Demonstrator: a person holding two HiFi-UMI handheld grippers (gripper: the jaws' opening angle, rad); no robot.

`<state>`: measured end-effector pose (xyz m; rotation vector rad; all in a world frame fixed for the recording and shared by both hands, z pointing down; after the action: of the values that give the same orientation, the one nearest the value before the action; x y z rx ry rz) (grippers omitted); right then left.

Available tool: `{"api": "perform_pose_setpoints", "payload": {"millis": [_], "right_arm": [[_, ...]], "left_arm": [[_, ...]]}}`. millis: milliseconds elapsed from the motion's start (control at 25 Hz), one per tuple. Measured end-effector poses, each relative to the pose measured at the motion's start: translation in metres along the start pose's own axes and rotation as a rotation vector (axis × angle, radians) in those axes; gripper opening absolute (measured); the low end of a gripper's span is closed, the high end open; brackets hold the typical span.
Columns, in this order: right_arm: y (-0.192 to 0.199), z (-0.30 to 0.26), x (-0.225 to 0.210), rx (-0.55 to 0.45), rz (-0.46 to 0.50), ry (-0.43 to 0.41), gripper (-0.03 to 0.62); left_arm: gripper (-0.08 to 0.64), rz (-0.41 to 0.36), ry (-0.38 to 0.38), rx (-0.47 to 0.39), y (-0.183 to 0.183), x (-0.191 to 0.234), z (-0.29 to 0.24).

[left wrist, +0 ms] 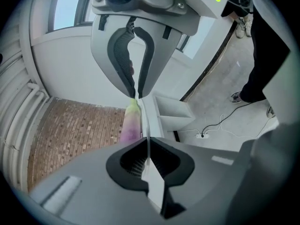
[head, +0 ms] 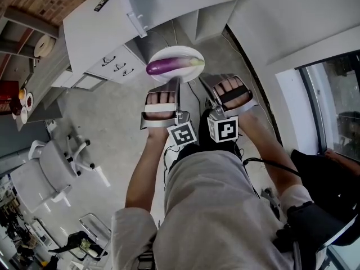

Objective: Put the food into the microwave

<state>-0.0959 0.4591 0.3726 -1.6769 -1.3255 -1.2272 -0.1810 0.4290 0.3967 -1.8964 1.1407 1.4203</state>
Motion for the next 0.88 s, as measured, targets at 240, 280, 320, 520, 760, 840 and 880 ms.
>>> {"api": "perform_pose_setpoints", "payload": {"millis": [240,280,320,520,760,840,880], "right_arm": [[0.06,-0.055,-0.02,-0.066,-0.006,0.007,0.031],[0.07,-0.063,-0.024,-0.08,-0.009,0.004,0.031],[0.078,-0.069,-0.025,-0.097,-0.013,-0.003,0.031],[0.127,-0.105,-0.034,-0.159,0.036,-0.03,0.031],[0.161,-0.142,-0.046,-0.184,0.02,-0.04,0.031],[0.167,-0.155,-0.048,-0.182,0.016,-0.042,0.032],[0.169,-0.162,-0.05,-0.181,0.007,-0.042,0.031]], "left_arm": [[0.026,-0.008,0.006,0.081,-0.004,0.021,-0.076],[0.026,0.004,0.009,0.093,-0.005,0.024,-0.09],[0.026,0.022,0.013,0.103,-0.008,0.025,-0.103],[0.026,0.028,0.036,0.165,-0.023,0.044,-0.164],[0.026,0.069,0.035,0.186,-0.017,0.056,-0.21],[0.026,0.056,0.039,0.197,-0.01,0.06,-0.221],[0.026,0.049,0.047,0.198,-0.007,0.062,-0.226]]}}
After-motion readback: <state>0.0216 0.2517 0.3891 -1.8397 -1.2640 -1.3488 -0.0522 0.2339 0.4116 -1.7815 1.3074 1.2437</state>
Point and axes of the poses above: the fingertips, and each gripper's own axes: z backward along the fingers, x to its left, y out of its underside, the point moved 9 cm from there along z, backward along the fingers, and after that the axes turned 9 degrees about -x, right-handed, at the moved point
